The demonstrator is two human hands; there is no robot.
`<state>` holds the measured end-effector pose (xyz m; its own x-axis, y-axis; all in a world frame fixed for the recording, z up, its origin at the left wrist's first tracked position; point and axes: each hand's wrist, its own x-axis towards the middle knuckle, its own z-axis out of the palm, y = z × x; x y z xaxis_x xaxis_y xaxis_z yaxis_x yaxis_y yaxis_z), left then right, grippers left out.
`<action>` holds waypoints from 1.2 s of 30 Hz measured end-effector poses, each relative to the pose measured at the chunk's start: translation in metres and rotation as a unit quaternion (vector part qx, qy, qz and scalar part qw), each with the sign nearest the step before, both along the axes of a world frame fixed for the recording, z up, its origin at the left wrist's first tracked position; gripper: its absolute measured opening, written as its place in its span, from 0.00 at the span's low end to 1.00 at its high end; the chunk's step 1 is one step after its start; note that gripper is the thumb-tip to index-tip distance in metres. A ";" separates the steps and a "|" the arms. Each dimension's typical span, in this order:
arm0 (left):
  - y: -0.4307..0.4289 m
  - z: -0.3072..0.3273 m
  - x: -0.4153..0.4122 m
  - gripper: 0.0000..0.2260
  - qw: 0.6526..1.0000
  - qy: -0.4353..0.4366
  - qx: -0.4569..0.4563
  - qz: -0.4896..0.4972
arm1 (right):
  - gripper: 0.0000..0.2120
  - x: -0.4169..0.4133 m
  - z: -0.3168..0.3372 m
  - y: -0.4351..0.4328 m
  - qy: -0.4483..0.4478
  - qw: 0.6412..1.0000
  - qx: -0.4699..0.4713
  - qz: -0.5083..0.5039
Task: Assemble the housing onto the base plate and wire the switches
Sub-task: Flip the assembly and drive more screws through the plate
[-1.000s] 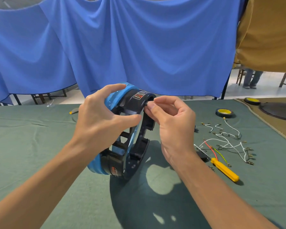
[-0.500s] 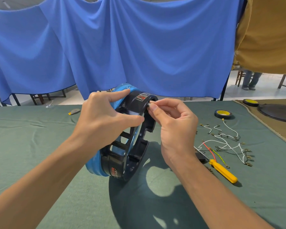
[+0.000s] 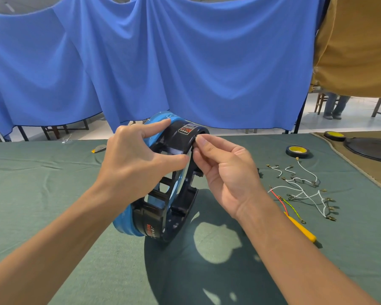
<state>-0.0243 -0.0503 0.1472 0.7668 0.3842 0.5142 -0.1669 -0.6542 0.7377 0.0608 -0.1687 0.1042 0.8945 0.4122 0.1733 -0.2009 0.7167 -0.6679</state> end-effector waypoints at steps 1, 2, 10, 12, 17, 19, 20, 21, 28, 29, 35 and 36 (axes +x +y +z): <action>0.000 0.000 0.000 0.33 1.000 -0.001 0.003 0.002 | 0.04 0.000 0.000 -0.001 -0.003 1.000 -0.003 0.001; 0.000 0.000 0.000 0.33 1.000 -0.001 0.006 0.003 | 0.04 0.000 0.000 -0.001 0.002 1.000 -0.003 0.010; 0.000 0.000 -0.002 0.33 0.999 -0.007 0.033 0.000 | 0.11 -0.006 0.003 0.001 0.114 0.988 0.051 0.091; 0.000 0.000 -0.001 0.33 1.000 -0.008 0.029 -0.002 | 0.17 -0.009 0.001 0.003 0.117 0.988 0.038 0.090; -0.004 -0.002 -0.002 0.33 0.998 -0.023 0.058 0.024 | 0.09 -0.011 0.004 0.001 0.110 0.989 0.037 0.091; -0.006 -0.004 -0.004 0.33 0.995 -0.029 0.086 0.048 | 0.06 -0.016 0.005 0.004 0.135 0.986 0.045 0.082; -0.007 -0.004 -0.006 0.33 0.992 -0.033 0.105 0.061 | 0.05 -0.018 0.006 0.005 0.147 0.985 0.051 0.070; -0.008 -0.004 -0.008 0.32 0.988 -0.035 0.129 0.074 | 0.05 -0.020 0.006 0.006 0.153 0.985 0.053 0.056; -0.010 -0.012 -0.021 0.27 0.920 0.005 0.349 0.179 | 0.05 -0.032 0.003 0.009 0.149 0.988 -0.024 -0.014; -0.012 -0.016 -0.022 0.27 0.910 0.010 0.371 0.185 | 0.05 -0.035 0.002 0.008 0.152 0.987 -0.038 -0.023; -0.024 -0.056 -0.024 0.30 0.842 0.053 0.520 0.136 | 0.17 -0.046 -0.021 -0.012 0.202 0.961 -0.186 0.039; -0.028 -0.065 -0.024 0.29 0.830 0.062 0.539 0.127 | 0.23 -0.046 -0.028 -0.015 0.222 0.953 -0.197 0.061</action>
<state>-0.0487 -0.0784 0.0827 0.8045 -0.0906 0.5869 0.1106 -0.9482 -0.2979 0.0145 -0.1840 0.0767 0.7846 0.4734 -0.4004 -0.5922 0.3809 -0.7101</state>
